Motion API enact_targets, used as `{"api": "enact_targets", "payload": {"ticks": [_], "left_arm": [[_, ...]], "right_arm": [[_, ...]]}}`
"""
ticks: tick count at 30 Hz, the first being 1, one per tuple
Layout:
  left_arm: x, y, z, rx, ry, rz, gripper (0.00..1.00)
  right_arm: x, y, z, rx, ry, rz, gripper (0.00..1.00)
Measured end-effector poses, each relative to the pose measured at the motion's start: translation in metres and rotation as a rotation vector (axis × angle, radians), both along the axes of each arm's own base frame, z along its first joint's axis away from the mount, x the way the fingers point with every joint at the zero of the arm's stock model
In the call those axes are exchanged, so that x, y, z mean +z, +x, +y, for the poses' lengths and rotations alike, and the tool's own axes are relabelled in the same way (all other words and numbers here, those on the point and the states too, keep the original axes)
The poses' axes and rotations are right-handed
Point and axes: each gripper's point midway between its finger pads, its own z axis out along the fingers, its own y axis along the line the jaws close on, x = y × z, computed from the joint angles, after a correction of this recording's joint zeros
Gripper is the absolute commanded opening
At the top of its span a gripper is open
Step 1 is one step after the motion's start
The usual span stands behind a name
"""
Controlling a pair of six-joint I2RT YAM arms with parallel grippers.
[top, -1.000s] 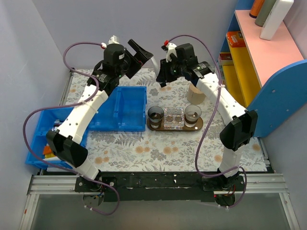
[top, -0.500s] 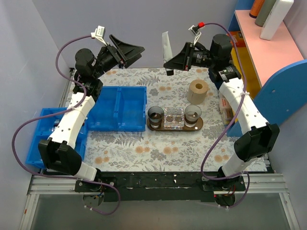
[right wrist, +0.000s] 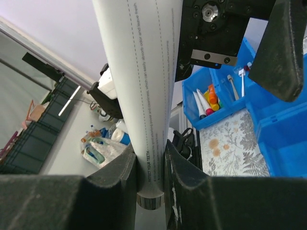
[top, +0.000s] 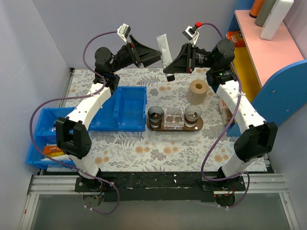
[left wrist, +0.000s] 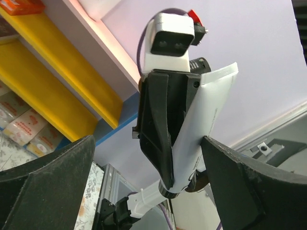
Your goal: Prepare toiletry sets of a toothbrush and toothpaste on the tray
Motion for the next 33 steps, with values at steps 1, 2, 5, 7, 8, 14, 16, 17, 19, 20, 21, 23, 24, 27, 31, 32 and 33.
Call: {"api": "enact_targets", "payload": {"ticks": [1,2,5,7,8,14,16,17,19,20,21,23,24,27,31,32,33], "left_arm": [[0.0,-0.002,-0.006,-0.018,-0.006,-0.011,0.89],[0.001,-0.005,-0.009,-0.029,-0.013,-0.024,0.84],[0.007,-0.013,-0.015,-0.05,-0.038,-0.088,0.79],[0.012,-0.018,-0.018,-0.064,-0.05,-0.125,0.78],[0.014,-0.02,-0.019,-0.071,-0.054,-0.141,0.78],[0.027,-0.033,-0.021,-0.094,-0.086,-0.238,0.66],[0.03,-0.036,-0.023,-0.1,-0.092,-0.25,0.62],[0.032,-0.037,-0.023,-0.101,-0.095,-0.257,0.61],[0.036,-0.039,-0.024,-0.105,-0.101,-0.27,0.57],[0.037,-0.04,-0.025,-0.108,-0.104,-0.276,0.54],[0.037,-0.042,-0.027,-0.113,-0.105,-0.277,0.52],[0.037,-0.044,-0.03,-0.122,-0.107,-0.276,0.47],[0.037,-0.045,-0.031,-0.125,-0.107,-0.273,0.45],[0.036,-0.045,-0.034,-0.128,-0.108,-0.264,0.33],[0.035,-0.046,-0.037,-0.126,-0.117,-0.254,0.19],[0.035,-0.046,-0.037,-0.126,-0.119,-0.252,0.18],[0.034,-0.046,-0.037,-0.125,-0.121,-0.251,0.14]], "right_arm": [[0.0,-0.003,-0.001,0.013,0.0,0.003,0.16],[0.0,-0.004,-0.001,0.023,-0.001,0.008,0.16],[-0.002,-0.005,-0.004,0.034,-0.004,0.024,0.16],[-0.003,-0.007,-0.004,0.045,-0.006,0.033,0.16],[-0.003,-0.008,-0.004,0.049,-0.006,0.034,0.16],[-0.001,-0.013,-0.005,0.067,-0.005,0.035,0.16],[-0.001,-0.013,-0.005,0.069,-0.005,0.034,0.16],[-0.001,-0.014,-0.005,0.07,-0.006,0.036,0.16],[-0.003,-0.014,-0.005,0.071,-0.007,0.039,0.16],[-0.005,-0.014,-0.005,0.071,-0.009,0.044,0.16],[-0.007,-0.015,-0.005,0.072,-0.01,0.047,0.16],[-0.01,-0.014,-0.005,0.073,-0.013,0.055,0.16],[-0.011,-0.014,-0.005,0.074,-0.014,0.054,0.16],[-0.01,-0.017,-0.006,0.076,-0.013,0.041,0.16],[-0.007,-0.022,-0.007,0.078,-0.011,0.016,0.16],[-0.007,-0.022,-0.007,0.079,-0.013,0.016,0.17],[-0.008,-0.023,-0.007,0.082,-0.016,0.014,0.17]]}}
